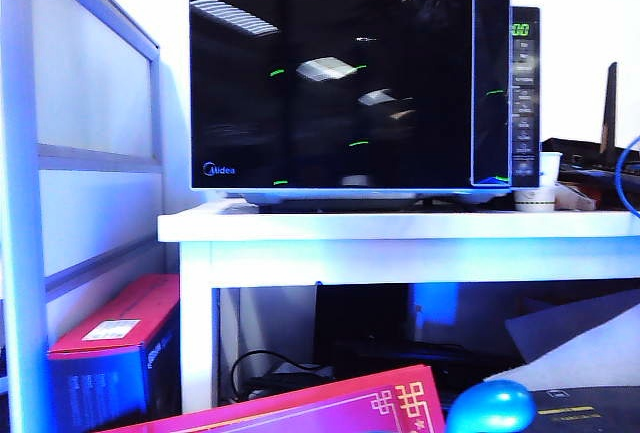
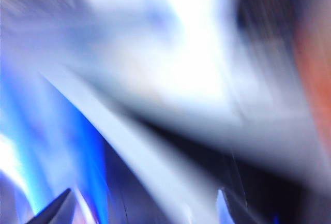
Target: Open the microwave door, place the orange inside the microwave, then close the microwave door.
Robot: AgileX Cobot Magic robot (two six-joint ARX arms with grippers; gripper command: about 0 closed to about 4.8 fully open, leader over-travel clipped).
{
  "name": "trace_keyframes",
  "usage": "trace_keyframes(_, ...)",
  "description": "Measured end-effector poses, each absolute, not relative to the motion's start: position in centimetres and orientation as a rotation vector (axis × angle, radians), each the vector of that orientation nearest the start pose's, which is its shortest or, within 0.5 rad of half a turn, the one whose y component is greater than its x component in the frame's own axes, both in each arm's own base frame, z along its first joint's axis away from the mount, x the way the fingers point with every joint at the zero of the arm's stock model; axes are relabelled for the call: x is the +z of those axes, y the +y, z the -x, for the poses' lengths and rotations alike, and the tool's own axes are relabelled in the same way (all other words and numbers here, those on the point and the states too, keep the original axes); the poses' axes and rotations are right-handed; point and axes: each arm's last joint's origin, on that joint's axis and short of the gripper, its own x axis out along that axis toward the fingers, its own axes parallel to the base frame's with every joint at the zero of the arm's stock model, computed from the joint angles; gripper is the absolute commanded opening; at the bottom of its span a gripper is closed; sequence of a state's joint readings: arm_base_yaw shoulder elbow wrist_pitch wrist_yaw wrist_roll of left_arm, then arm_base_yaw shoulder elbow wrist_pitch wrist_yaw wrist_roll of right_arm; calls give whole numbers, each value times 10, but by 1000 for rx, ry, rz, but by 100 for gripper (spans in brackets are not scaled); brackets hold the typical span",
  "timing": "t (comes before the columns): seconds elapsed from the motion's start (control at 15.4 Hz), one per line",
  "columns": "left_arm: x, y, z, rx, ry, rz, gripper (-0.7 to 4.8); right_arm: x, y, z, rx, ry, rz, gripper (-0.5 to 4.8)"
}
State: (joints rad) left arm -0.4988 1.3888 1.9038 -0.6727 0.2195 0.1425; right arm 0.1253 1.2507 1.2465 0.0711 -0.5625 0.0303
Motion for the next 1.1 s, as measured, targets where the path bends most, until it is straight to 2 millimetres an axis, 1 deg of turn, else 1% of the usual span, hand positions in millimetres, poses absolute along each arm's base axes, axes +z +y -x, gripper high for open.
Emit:
trace_keyframes(0.06,514,-133,-231,-729,124,-160,-3,446,48,-246,712,-204,24,360)
trace_keyframes(0.13,511,-139,-242,-726,107,-158,-3,450,45,-241,649,-229,25,359)
trace_keyframes(0.19,507,-144,-252,-725,102,-158,-3,448,43,-245,583,-223,26,359)
trace_keyframes(0.26,496,-154,-270,-728,112,-159,-3,440,42,-252,481,-191,38,358)
trace_keyframes(0.32,489,-162,-283,-729,115,-159,-3,439,40,-255,406,-195,50,357)
trace_keyframes(0.39,482,-167,-295,-725,109,-159,-3,438,38,-261,328,-193,56,333)
trace_keyframes(0.45,474,-176,-312,-721,80,-155,-3,429,37,-275,221,-167,66,278)
trace_keyframes(0.52,468,-182,-321,-723,62,-152,-3,418,38,-288,181,-125,88,222)
trace_keyframes(0.58,462,-186,-329,-723,57,-151,-3,404,38,-302,164,-68,114,177)
trace_keyframes(0.71,455,-192,-341,-721,35,-148,-3,384,41,-320,168,8,138,175)
trace_keyframes(0.91,456,-193,-342,-701,13,-145,-3,379,41,-329,182,11,125,175)
trace_keyframes(0.97,456,-193,-342,-699,13,-145,-3,378,41,-329,216,16,124,175)
trace_keyframes(1.1,456,-192,-343,-697,11,-145,-3,379,42,-327,358,15,125,175)
